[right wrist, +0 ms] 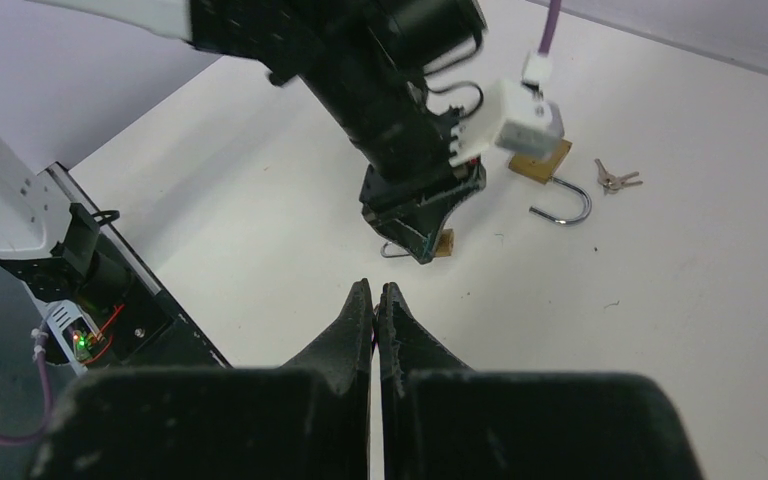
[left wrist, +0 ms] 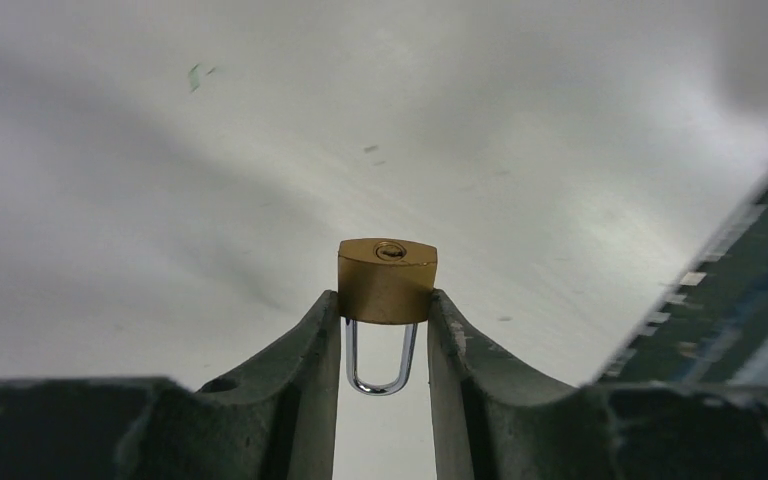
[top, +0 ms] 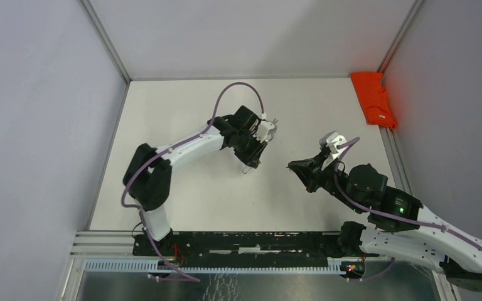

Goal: Unlock with the key
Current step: Pick up the lock from the center of the board.

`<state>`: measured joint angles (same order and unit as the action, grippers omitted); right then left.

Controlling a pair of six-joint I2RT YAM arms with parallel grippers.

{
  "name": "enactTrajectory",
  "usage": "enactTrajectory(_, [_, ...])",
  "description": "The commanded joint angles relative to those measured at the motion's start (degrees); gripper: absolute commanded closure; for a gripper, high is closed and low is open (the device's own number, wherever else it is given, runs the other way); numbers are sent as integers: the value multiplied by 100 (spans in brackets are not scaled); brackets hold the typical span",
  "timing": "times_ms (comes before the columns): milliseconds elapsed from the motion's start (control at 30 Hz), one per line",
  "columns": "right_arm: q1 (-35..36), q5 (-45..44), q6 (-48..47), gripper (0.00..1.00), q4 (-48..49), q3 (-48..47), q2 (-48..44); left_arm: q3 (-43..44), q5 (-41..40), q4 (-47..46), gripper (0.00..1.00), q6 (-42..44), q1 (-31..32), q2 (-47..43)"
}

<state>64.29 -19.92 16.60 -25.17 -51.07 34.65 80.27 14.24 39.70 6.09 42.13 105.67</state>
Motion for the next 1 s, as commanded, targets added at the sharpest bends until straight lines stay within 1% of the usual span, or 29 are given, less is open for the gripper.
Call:
enactTrajectory(0, [3, 31, -82, 100, 232, 36, 24, -308, 1990, -614, 86, -906, -30, -717])
enactTrajectory(133, [3, -20, -90, 100, 173, 107, 139, -1026, 3295, -1637, 88, -1755, -58, -1014])
enactTrajectory(167, [0, 7, -86, 100, 211, 149, 161, -1204, 3510, -2014, 89, -1966, -57, -1139])
enactTrajectory(267, [2, -27, -12, 100, 256, 267, 233, -1665, 3870, -2721, 89, -2255, -68, -1492])
enactTrajectory(333, [4, -42, 20, 100, 254, 305, 256, -1765, 3956, -2661, 89, -2270, -71, -1522])
enactTrajectory(433, [4, -28, 59, 100, 260, 351, 263, -1940, 4152, -2650, 88, -2497, -71, -1245])
enactTrajectory(533, [4, 28, 57, 100, 17, 345, 492, -2359, 4406, -3331, 88, -3006, -73, -1107])
enactTrajectory(633, [4, 160, 186, 100, 60, 616, 608, -2525, 4641, -3822, 89, -3298, -71, -1131])
enactTrajectory(767, [4, 263, 385, 100, 380, 925, 682, -2549, 4850, -3953, 89, -3236, -67, -1435])
enactTrajectory(900, [4, 318, 409, 100, 439, 962, 1147, -2720, 4953, -3743, 89, -2944, -69, -1737])
enactTrajectory(967, [4, 439, 425, 100, 666, 1080, 1306, -2857, 4980, -3791, 89, -2934, -77, -1857])
